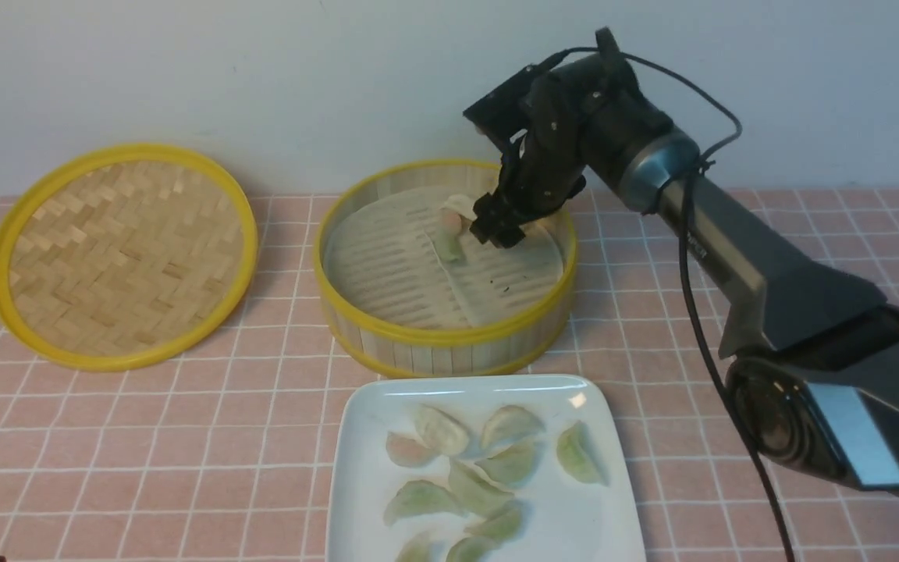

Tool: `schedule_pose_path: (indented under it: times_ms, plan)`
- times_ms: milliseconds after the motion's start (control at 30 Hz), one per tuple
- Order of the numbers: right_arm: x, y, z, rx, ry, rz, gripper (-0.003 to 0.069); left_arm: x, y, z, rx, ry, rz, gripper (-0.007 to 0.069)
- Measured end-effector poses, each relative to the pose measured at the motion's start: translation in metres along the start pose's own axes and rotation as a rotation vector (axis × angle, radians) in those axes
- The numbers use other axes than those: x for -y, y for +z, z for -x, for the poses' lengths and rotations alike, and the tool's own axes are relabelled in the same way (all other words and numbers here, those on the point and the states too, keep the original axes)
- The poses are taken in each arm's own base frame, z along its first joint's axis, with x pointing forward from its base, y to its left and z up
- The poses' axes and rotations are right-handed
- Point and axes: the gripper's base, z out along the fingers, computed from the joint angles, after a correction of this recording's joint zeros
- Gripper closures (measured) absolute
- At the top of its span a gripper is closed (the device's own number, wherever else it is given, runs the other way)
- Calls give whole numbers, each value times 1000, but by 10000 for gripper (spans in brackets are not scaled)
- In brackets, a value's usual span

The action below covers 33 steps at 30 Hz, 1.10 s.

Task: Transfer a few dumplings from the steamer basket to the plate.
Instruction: Use the right arm to grab a dumpling from inside the steamer

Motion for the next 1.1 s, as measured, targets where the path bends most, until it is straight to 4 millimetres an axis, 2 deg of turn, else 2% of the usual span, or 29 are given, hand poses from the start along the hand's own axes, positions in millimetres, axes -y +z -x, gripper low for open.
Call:
schedule_pose_path:
  times_ms: [67, 367, 433, 500, 567, 600, 667, 700, 733, 833, 1000, 1100]
  plan:
    - [-2, 8, -2, 4, -14, 0, 109, 0, 0, 0, 0, 0, 0, 630]
    - [4, 11, -1, 55, 11, 29, 126, 0, 0, 0, 0, 0, 0, 630]
    - [6, 12, -2, 54, 18, 38, 172, 0, 0, 0, 0, 0, 0, 630]
    - [9, 12, -3, 48, 26, 43, 265, 0, 0, 0, 0, 0, 0, 630]
    - [13, 11, -5, 39, 28, 35, 408, 0, 0, 0, 0, 0, 0, 630]
    - [14, 11, -5, 38, 29, 34, 417, 0, 0, 0, 0, 0, 0, 630]
    - [14, 4, -6, 5, 35, 53, 561, 0, 0, 0, 0, 0, 0, 630]
    - [14, 4, -6, 1, 35, 54, 561, 0, 0, 0, 0, 0, 0, 630]
    - [14, 3, -8, -18, 34, 59, 624, 0, 0, 0, 0, 0, 0, 630]
    - [15, -6, -6, -26, 39, 68, 664, 0, 0, 0, 0, 0, 0, 630]
    - [19, -31, 5, 20, 45, 65, 671, 0, 0, 0, 0, 0, 0, 630]
    - [19, -36, 7, 32, 23, 67, 671, 0, 0, 0, 0, 0, 0, 630]
